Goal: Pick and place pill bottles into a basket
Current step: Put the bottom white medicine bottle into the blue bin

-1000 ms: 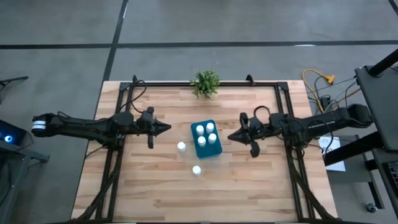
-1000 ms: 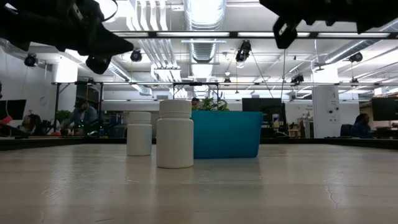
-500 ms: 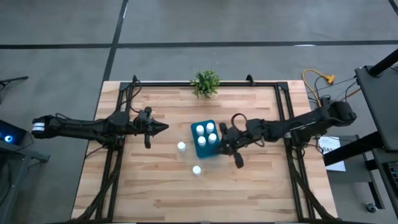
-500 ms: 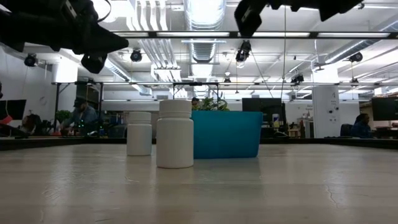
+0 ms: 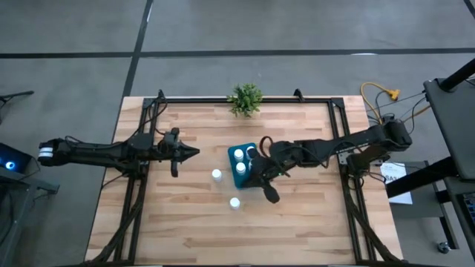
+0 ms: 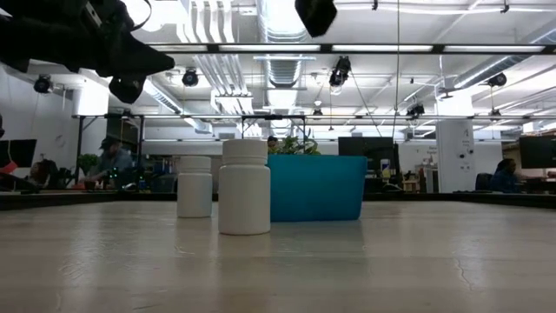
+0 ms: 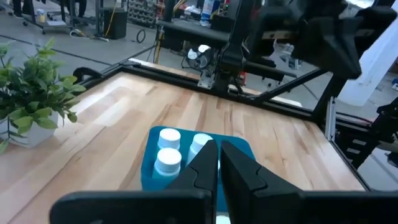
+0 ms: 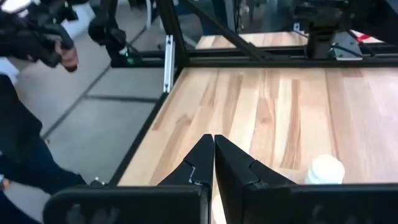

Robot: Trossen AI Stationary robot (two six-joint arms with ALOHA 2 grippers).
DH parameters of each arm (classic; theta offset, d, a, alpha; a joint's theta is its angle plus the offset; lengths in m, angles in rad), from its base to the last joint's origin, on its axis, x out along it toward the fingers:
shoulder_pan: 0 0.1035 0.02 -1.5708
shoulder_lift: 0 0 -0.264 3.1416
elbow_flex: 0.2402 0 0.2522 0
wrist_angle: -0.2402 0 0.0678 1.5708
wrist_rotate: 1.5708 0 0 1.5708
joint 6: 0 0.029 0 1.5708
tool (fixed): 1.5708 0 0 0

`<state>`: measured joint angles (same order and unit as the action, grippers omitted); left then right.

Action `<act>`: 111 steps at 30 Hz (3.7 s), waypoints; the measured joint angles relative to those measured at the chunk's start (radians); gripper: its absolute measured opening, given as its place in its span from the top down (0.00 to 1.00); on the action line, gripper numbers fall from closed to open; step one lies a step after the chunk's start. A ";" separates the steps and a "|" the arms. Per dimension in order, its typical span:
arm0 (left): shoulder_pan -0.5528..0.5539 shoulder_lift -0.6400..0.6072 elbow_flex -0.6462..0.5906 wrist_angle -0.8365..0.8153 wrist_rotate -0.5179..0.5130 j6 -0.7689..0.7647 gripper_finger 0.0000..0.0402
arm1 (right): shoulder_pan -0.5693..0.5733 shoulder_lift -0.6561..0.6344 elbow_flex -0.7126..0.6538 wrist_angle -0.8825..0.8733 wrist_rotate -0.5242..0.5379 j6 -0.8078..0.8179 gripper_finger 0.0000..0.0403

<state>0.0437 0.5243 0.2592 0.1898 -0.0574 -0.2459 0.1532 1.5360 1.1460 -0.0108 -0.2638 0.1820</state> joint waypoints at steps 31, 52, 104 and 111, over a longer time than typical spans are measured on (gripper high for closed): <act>0.000 -0.023 0.000 -0.051 0.006 0.024 1.00 | -0.007 0.300 0.633 -0.775 0.001 -0.183 0.98; 0.000 -0.129 0.000 -0.135 -0.006 0.132 1.00 | -0.008 0.298 0.626 -0.824 0.001 -0.182 0.98; 0.000 -0.159 -0.001 -0.176 -0.013 0.122 1.00 | -0.007 0.412 0.611 -0.798 -0.030 -0.146 0.98; 0.000 -0.159 -0.001 -0.176 -0.013 0.122 1.00 | -0.007 0.412 0.610 -0.789 -0.034 -0.148 0.98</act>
<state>0.0433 0.3653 0.2584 0.0135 -0.0700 -0.1238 0.1463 1.9480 1.7555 -0.7996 -0.2975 0.0340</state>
